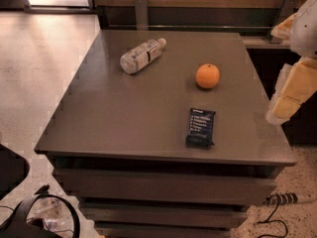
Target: Pick orange
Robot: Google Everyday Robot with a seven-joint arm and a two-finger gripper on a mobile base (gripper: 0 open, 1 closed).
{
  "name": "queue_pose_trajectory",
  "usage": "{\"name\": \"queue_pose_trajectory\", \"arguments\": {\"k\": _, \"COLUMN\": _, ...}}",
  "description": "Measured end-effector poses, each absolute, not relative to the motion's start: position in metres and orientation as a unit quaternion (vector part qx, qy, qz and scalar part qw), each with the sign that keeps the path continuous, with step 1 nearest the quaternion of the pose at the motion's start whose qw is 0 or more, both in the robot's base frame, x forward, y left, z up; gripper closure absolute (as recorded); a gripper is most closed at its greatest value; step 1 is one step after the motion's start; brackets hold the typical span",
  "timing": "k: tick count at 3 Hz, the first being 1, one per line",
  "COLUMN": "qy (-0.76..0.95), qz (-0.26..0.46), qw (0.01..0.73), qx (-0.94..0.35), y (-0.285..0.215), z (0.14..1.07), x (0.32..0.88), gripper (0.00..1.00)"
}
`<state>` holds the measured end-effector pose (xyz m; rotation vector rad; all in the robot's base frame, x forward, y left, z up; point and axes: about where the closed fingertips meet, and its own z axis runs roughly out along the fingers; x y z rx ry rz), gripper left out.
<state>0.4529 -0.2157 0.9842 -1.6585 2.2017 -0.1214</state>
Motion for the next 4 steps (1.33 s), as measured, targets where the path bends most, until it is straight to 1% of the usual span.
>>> {"name": "queue_pose_trajectory", "arguments": {"k": 1, "qy": 0.796, "qz": -0.021, "qw": 0.227, "qx": -0.561, "y": -0.222, "z": 0.967, "x": 0.478, "gripper": 0.00}}
{"name": "queue_pose_trajectory", "arguments": {"k": 3, "qy": 0.791, "qz": 0.057, "qw": 0.374, "qx": -0.482, "y": -0.215, "z": 0.931, "x": 0.561, "gripper": 0.00}}
{"name": "queue_pose_trajectory", "arguments": {"k": 4, "qy": 0.792, "qz": 0.089, "qw": 0.411, "qx": -0.442, "y": -0.205, "z": 0.915, "x": 0.598, "gripper": 0.00}}
